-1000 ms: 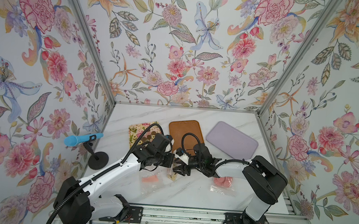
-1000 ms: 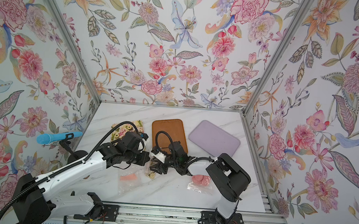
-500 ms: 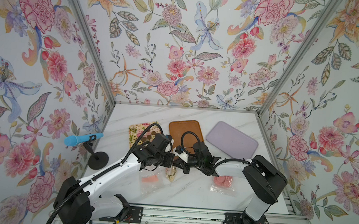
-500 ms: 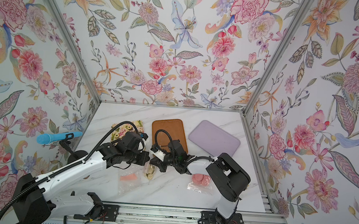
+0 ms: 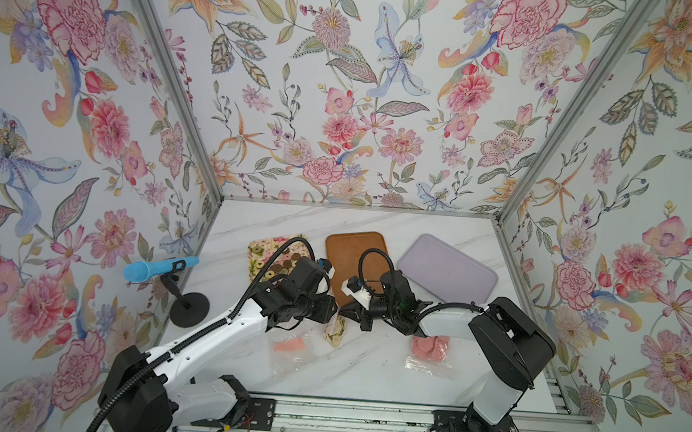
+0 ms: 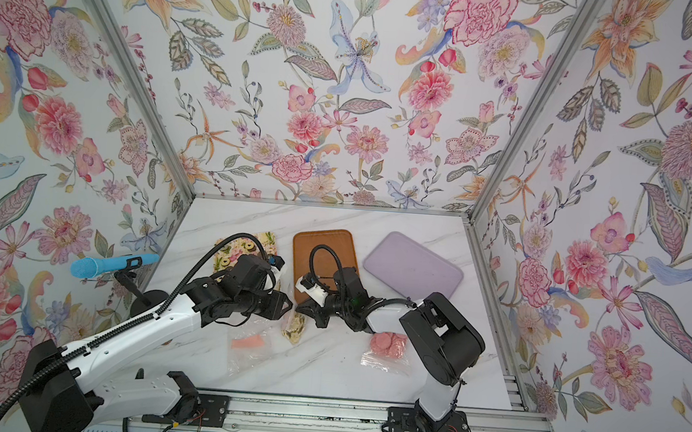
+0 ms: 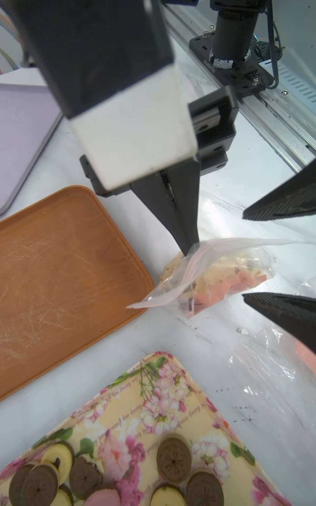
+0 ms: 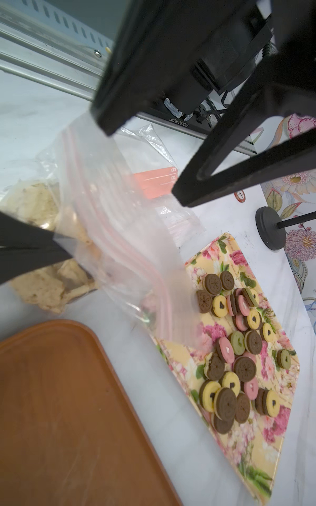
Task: Pour cookies out of the ziploc bag
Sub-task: Open the ziploc bag at the center of the board.
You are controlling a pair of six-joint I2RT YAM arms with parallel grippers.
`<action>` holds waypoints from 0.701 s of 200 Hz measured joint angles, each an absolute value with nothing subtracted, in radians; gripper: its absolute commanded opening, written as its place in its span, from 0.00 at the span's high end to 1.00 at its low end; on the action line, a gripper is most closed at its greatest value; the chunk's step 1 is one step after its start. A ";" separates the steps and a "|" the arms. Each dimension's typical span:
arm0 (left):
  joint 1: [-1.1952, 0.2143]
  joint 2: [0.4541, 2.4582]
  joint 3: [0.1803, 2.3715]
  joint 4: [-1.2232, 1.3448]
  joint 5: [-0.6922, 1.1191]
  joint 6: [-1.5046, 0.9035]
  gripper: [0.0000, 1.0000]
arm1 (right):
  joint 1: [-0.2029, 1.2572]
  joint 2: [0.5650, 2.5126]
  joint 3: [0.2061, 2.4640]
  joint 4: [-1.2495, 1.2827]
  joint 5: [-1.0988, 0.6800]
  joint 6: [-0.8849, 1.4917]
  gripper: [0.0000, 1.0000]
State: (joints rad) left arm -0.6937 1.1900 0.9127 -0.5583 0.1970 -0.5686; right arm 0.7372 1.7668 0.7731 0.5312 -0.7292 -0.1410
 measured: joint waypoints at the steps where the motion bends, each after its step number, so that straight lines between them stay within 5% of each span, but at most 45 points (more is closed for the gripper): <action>1: -0.694 1.188 0.912 -0.558 0.194 -0.565 0.50 | 0.736 1.768 0.772 0.534 -0.731 -0.141 1.00; 91: -0.672 1.214 0.743 -0.455 0.065 -0.413 0.55 | 0.699 1.806 0.749 0.611 -0.830 -0.126 1.00; 140: -0.697 1.263 0.733 -0.368 0.139 -0.382 0.33 | 0.683 1.806 0.749 0.611 -0.849 -0.123 1.00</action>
State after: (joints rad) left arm -0.6971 1.2633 0.7326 -0.3683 0.1387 -0.3824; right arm 0.6827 1.8065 0.7494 0.6106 -0.8494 -0.1234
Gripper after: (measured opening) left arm 0.633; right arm 0.040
